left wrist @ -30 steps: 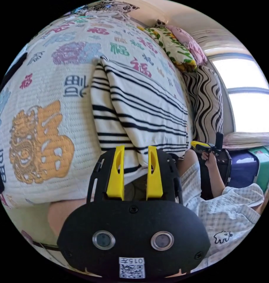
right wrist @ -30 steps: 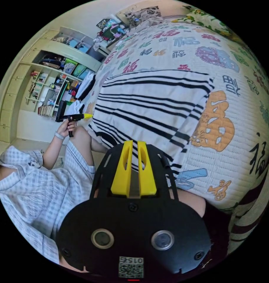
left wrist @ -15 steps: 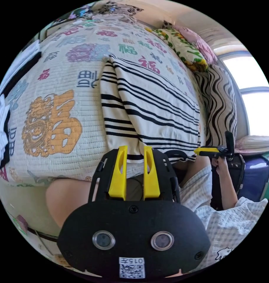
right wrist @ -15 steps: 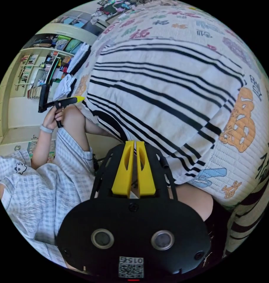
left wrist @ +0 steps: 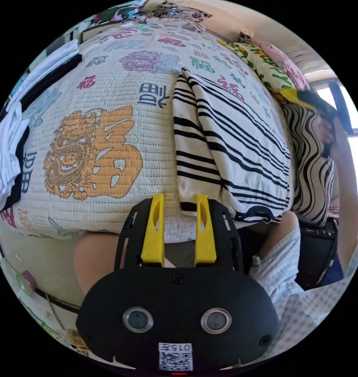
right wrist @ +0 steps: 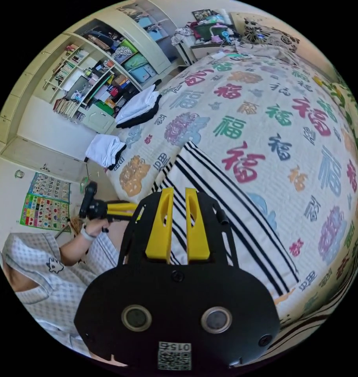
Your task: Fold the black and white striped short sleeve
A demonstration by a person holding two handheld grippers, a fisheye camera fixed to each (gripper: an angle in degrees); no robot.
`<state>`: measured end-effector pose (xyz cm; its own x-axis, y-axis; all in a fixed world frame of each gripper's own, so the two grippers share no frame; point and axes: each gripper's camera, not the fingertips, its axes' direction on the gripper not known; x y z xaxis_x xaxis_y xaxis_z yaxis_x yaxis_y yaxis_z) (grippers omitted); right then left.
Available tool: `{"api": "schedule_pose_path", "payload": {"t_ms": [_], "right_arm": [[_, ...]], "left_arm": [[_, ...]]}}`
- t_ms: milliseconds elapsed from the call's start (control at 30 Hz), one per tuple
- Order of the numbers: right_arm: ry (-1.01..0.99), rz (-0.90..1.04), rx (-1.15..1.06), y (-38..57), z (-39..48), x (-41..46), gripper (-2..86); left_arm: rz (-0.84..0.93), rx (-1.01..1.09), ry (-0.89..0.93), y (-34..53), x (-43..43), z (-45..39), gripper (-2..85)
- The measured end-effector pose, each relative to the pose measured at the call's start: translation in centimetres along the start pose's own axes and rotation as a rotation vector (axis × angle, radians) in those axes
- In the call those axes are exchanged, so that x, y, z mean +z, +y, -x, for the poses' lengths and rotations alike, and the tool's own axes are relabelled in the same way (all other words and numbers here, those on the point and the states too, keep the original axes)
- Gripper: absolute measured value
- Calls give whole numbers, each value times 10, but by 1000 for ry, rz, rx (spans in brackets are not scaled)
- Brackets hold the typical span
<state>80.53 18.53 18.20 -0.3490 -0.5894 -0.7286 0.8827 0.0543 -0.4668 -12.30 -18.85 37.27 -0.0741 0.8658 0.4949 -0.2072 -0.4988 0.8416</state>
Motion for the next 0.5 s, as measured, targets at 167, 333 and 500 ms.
{"api": "schedule_pose_path", "payload": {"t_ms": [167, 333, 500], "right_arm": [[113, 155, -67, -135, 38, 111, 81], [238, 338, -52, -211, 44, 211, 94], [378, 505, -51, -241, 38, 280, 93]], "left_arm": [[14, 36, 2, -14, -15, -7, 115], [-6, -30, 171, -22, -30, 19, 112], [-17, -75, 270, -31, -39, 41, 95]]}}
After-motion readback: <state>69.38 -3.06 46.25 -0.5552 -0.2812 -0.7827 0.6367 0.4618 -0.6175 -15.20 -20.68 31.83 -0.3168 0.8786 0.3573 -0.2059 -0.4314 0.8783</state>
